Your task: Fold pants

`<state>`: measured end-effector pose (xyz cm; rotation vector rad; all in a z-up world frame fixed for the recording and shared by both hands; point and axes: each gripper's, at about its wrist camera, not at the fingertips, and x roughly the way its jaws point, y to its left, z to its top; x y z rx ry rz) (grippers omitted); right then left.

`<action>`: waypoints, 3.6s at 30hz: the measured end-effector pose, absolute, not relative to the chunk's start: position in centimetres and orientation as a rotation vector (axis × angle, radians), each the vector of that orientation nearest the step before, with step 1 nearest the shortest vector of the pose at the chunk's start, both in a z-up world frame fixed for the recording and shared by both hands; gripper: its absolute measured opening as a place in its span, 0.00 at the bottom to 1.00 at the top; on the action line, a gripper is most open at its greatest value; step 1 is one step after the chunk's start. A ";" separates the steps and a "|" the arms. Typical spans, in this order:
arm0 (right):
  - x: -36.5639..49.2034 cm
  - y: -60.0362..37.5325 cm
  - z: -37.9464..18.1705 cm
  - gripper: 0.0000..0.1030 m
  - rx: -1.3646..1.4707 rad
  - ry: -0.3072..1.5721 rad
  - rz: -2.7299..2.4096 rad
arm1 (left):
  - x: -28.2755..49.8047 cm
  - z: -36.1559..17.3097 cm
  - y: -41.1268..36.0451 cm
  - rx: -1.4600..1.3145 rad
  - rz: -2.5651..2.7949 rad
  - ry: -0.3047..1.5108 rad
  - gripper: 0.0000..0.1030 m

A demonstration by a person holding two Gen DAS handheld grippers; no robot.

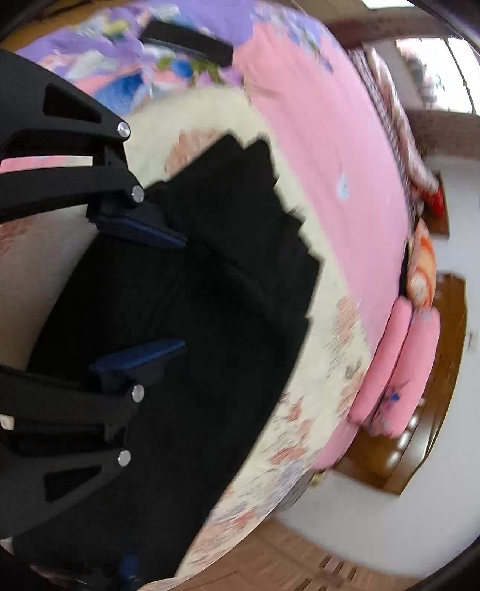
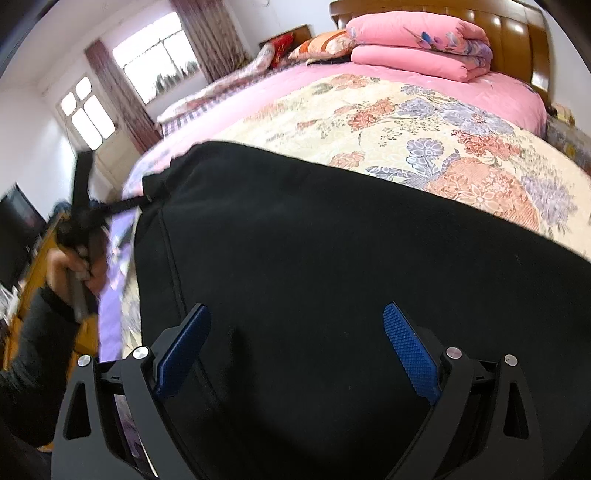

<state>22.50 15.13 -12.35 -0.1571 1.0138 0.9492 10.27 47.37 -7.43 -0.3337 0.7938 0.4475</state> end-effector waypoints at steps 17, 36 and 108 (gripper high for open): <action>30.3 4.6 -12.5 0.95 -0.271 1.012 0.600 | 24.4 -9.3 24.4 -0.016 0.094 0.999 0.99; 12.7 -18.5 -12.2 0.96 -0.143 0.967 0.140 | 17.1 -10.8 13.7 0.078 -0.144 0.908 0.99; 24.6 33.6 -9.5 0.85 -0.371 0.946 1.180 | 11.1 -13.7 60.7 -0.862 0.141 0.600 0.20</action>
